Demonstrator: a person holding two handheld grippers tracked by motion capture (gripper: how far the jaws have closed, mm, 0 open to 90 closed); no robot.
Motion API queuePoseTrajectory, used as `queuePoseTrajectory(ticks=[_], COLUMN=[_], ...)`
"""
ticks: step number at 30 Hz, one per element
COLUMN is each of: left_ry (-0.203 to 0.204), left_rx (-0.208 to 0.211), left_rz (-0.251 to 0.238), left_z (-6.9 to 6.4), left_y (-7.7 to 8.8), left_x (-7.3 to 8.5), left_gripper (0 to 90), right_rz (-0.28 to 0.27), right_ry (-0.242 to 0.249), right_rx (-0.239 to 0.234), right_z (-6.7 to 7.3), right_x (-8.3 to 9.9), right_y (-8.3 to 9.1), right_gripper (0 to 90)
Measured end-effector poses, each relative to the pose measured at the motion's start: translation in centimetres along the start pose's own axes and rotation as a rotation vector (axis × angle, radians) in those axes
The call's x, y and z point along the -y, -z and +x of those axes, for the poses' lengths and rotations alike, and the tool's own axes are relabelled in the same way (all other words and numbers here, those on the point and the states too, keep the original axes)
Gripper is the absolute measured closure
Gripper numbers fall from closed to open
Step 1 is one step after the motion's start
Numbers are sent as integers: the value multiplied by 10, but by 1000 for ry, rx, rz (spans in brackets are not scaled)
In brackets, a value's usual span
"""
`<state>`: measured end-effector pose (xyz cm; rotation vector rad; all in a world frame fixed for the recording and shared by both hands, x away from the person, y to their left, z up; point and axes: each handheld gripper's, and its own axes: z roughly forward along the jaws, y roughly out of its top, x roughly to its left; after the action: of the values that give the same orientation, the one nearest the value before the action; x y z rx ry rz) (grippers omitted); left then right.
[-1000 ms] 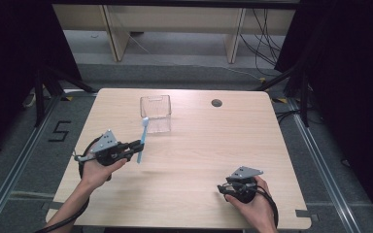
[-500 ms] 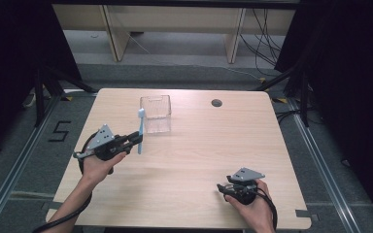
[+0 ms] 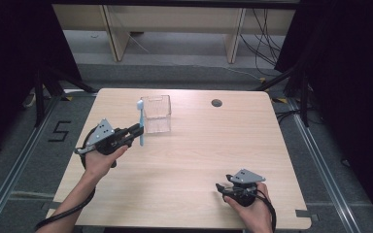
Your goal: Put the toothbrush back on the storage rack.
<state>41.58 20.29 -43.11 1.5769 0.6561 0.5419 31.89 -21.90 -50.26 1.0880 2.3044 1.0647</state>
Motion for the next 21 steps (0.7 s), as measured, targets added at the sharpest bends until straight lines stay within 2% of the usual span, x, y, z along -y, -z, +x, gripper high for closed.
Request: queuePoseTrajectory(ticks=[1, 4, 5, 7, 13, 14, 17, 18, 21], left_ry=[4, -3, -2, 6, 25, 25, 24, 21, 13], left_rx=[10, -1, -2, -5, -5, -4, -12, -13, -15], left_rz=[-22, -10, -15, -23, -48, -51, -63, -65, -72], left_z=[1, 4, 5, 8, 15, 16, 17, 18, 19], left_y=[-3, -5, -6, -7, -11, -11, -13, -13, -14], left_x=[0, -4, -5, -7, -11, -11, -13, -14, -15], left_gripper=[788, 788, 788, 788, 788, 788, 788, 787, 788], right_rz=[-2, -13, -9, -15, -1, -9, -6, -13, -9], right_ry=[0, -5, -42, -13, -30, -8, -28, -3, -17], right_rx=[1, 2, 5, 13, 6, 7, 5, 11, 8], right_z=[0, 0, 2, 0, 1, 0, 2, 0, 1], right_x=[0, 0, 1, 1, 2, 3, 3, 2, 2], right_y=[0, 0, 1, 0, -2, -3, -2, -2, -2], right_gripper=[471, 472, 474, 474, 468, 468, 468, 468, 467])
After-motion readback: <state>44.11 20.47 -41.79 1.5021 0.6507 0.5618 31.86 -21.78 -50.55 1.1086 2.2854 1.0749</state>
